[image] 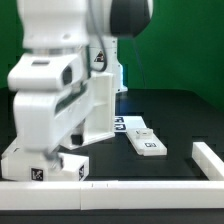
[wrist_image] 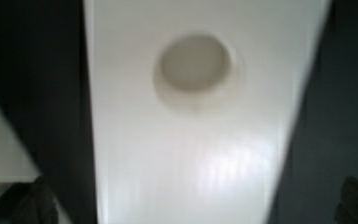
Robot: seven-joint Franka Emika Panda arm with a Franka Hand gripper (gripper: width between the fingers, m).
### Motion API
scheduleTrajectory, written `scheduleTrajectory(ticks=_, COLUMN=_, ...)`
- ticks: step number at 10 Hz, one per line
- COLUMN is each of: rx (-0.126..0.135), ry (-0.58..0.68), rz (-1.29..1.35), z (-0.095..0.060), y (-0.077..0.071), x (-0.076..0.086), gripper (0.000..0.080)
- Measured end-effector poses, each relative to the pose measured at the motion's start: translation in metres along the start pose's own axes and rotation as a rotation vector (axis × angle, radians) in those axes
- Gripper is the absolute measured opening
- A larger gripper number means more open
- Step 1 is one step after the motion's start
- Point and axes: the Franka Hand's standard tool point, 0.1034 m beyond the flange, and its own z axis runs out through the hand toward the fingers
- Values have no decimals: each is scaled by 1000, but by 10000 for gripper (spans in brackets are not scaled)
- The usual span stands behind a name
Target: Assemble cabinet
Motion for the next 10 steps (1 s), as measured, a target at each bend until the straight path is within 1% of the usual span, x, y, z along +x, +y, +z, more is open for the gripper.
scheduleTrajectory(ticks=1, rx=-15, ry=6, rz=-24, z=-16, y=-6, x=19, gripper=797)
scheduleTrajectory(ticks=2, rx=-54, ry=16, rz=-37, z=-24, y=-10, x=38, gripper=796)
scheduleTrajectory(ticks=3, rx=-66, ry=20, rz=-47, z=-24, y=-15, x=42, gripper=796)
scheduleTrajectory(ticks=4, rx=-59, ry=17, rz=-37, z=-21, y=-14, x=37, gripper=796)
scheduleTrajectory(ticks=5, rx=-60, ry=17, rz=-37, z=-21, y=-14, x=37, gripper=796)
scheduleTrajectory(ticks=6, rx=-87, ry=20, rz=-68, z=-23, y=-12, x=41, gripper=796)
scheduleTrajectory(ticks=7, rx=-134, ry=26, rz=-137, z=-25, y=-15, x=50, gripper=796)
scheduleTrajectory(ticks=8, rx=-155, ry=23, rz=-245, z=-28, y=-25, x=67, gripper=796)
scheduleTrajectory(ticks=9, rx=-179, ry=15, rz=-373, z=-30, y=-37, x=95, gripper=796)
scheduleTrajectory(ticks=10, rx=-185, ry=29, rz=-353, z=-29, y=-44, x=100, gripper=796)
